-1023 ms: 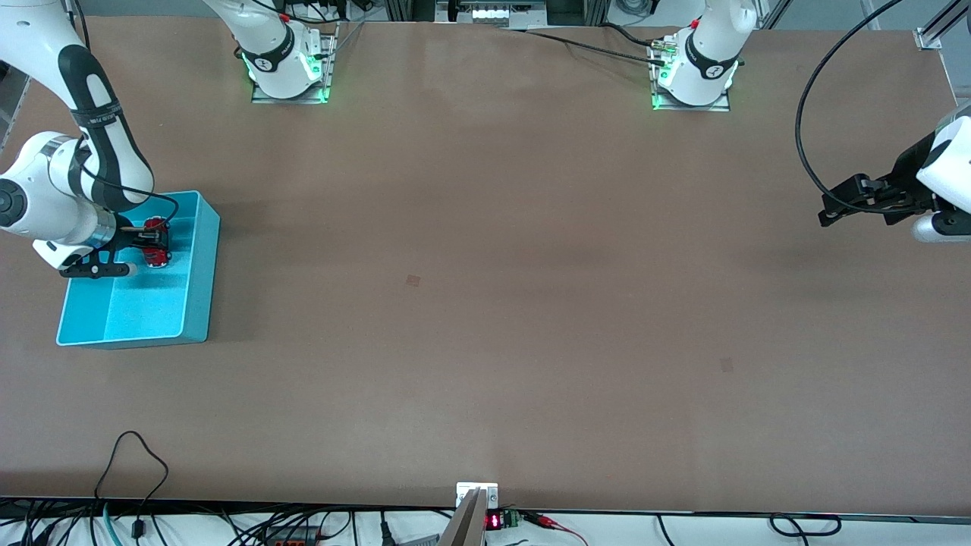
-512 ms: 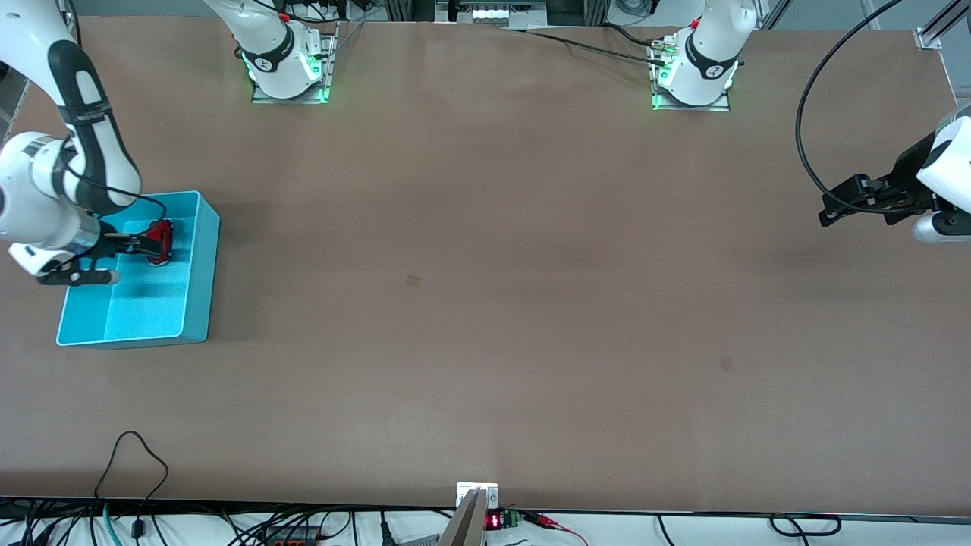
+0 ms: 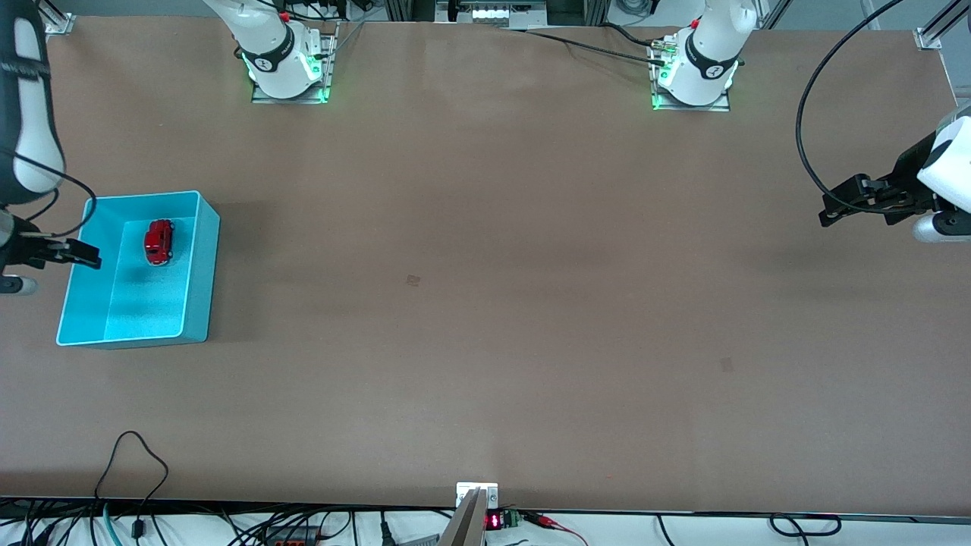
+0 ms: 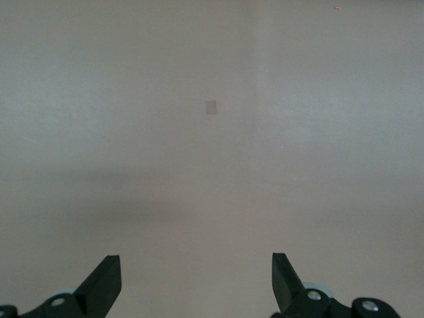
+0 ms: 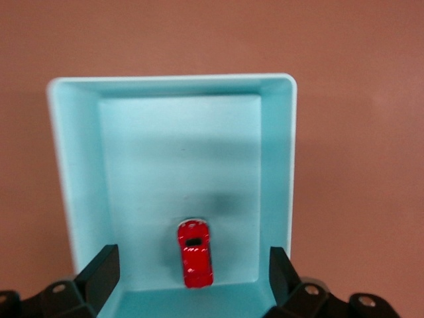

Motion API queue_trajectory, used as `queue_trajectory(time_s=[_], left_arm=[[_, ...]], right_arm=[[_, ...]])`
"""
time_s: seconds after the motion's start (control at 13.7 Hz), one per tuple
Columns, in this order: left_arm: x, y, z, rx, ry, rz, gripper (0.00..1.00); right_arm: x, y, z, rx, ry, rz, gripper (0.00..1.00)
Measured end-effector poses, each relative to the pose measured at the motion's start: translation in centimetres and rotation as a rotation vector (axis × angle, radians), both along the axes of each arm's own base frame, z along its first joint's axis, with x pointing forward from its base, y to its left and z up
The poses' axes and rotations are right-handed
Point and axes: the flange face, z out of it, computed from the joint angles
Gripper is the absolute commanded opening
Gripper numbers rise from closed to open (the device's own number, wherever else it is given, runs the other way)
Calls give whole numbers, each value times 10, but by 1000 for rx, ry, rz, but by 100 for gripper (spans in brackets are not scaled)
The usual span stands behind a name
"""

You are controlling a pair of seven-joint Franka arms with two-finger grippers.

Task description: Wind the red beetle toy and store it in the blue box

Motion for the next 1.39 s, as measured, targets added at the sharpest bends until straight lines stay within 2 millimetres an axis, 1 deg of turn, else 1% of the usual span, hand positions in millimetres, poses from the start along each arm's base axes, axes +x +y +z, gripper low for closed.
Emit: queue_trajectory(time_s=[0.15, 0.29, 0.51, 0.66, 0.73, 0.88, 1.02, 1.24, 1.39], left_arm=[[0, 0, 0, 0, -1, 0, 100], [0, 0, 0, 0, -1, 0, 100], [0, 0, 0, 0, -2, 0, 100], [0, -1, 2, 0, -4, -1, 100], [-1, 0, 2, 0, -5, -1, 100], [-1, 0, 2, 0, -4, 0, 100], [-2, 0, 4, 0, -7, 0, 100], [-3, 0, 6, 0, -9, 1, 100], [-4, 0, 5, 0, 1, 1, 100]], right_arm=[[7, 31, 51, 24, 26, 34, 100], [7, 52, 96, 71, 40, 43, 100], [-3, 70, 146, 109, 61, 55, 100], [-8, 90, 167, 109, 67, 86, 100], [-8, 97, 171, 109, 68, 95, 100], [-8, 100, 171, 110, 74, 101, 100], [-10, 101, 167, 108, 89, 99, 100], [-17, 101, 157, 103, 125, 78, 100], [-20, 101, 155, 104, 130, 72, 100]])
